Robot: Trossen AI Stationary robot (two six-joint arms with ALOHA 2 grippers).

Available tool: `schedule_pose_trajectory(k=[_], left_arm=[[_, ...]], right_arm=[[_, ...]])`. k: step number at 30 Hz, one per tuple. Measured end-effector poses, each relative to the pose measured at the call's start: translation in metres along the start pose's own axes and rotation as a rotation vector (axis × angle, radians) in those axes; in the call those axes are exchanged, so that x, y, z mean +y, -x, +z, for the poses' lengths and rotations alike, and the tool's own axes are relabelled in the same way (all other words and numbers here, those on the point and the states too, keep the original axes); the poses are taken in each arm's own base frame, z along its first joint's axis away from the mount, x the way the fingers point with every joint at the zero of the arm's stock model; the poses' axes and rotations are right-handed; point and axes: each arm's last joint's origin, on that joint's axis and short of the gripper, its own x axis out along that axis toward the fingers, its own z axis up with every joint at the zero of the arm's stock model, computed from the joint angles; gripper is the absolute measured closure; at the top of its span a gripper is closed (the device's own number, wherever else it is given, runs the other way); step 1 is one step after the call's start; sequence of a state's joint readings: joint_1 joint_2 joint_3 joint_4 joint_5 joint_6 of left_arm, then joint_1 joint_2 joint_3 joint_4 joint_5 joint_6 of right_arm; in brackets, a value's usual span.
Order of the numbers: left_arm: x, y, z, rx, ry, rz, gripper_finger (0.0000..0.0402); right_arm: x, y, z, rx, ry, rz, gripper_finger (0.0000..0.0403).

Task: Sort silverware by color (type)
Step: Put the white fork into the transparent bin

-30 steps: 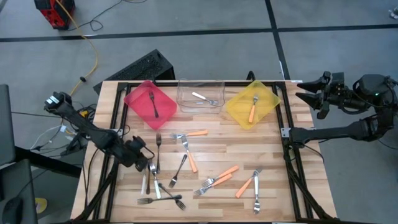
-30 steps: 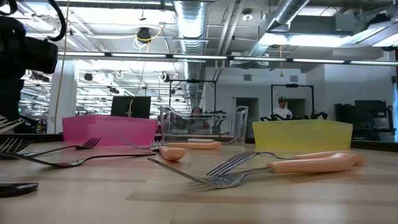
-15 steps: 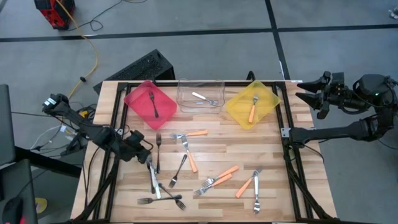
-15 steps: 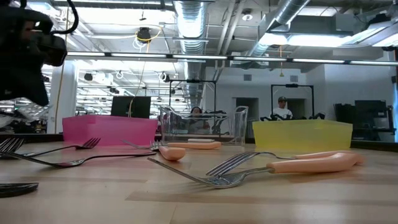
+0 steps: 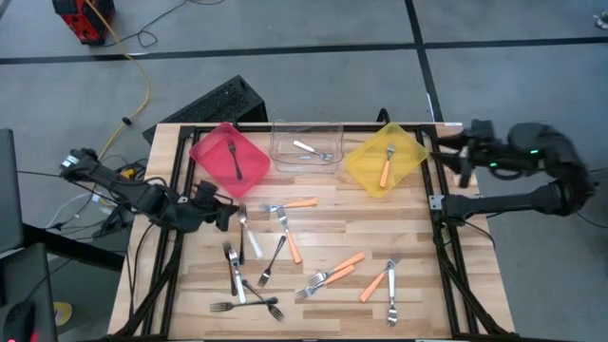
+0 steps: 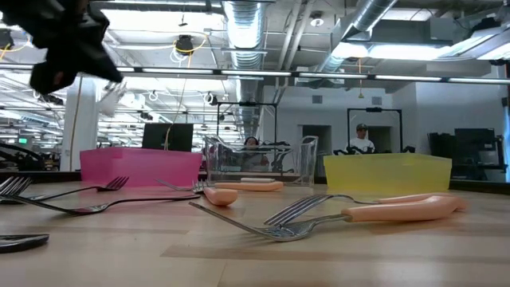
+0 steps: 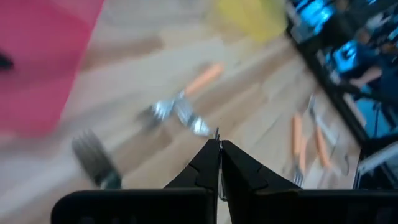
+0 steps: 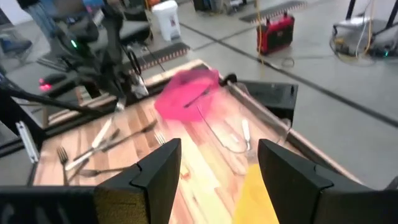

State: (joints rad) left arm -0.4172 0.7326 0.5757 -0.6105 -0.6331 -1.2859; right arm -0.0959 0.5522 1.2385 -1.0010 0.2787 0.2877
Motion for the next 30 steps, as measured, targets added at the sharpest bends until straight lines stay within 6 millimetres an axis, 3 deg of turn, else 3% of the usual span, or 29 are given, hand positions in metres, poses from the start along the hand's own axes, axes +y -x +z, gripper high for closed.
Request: schedule_pose_trajectory(k=[12,18,24,30], left_arm=[[-0.028,0.003,0.045,-0.308,-0.082,-0.116,0.0401],[-0.031,0.001,0.058,-0.360,-0.143,-0.148,0.0401],[-0.036,-0.007,0.067,-0.395,-0.211,-0.170,0.0401],[-0.043,-0.023,0.073,-0.422,-0.276,-0.184,0.0401]], right_arm=[[0.018,-0.087,-0.030,0.030,-0.027,0.015,0.0163],[0.030,-0.136,-0.026,0.026,-0.004,0.012,0.0163],[0.042,-0.195,-0.017,-0.026,-0.089,0.192,0.0162],[0.050,-0.251,-0.026,-0.058,-0.102,0.271,0.0162]])
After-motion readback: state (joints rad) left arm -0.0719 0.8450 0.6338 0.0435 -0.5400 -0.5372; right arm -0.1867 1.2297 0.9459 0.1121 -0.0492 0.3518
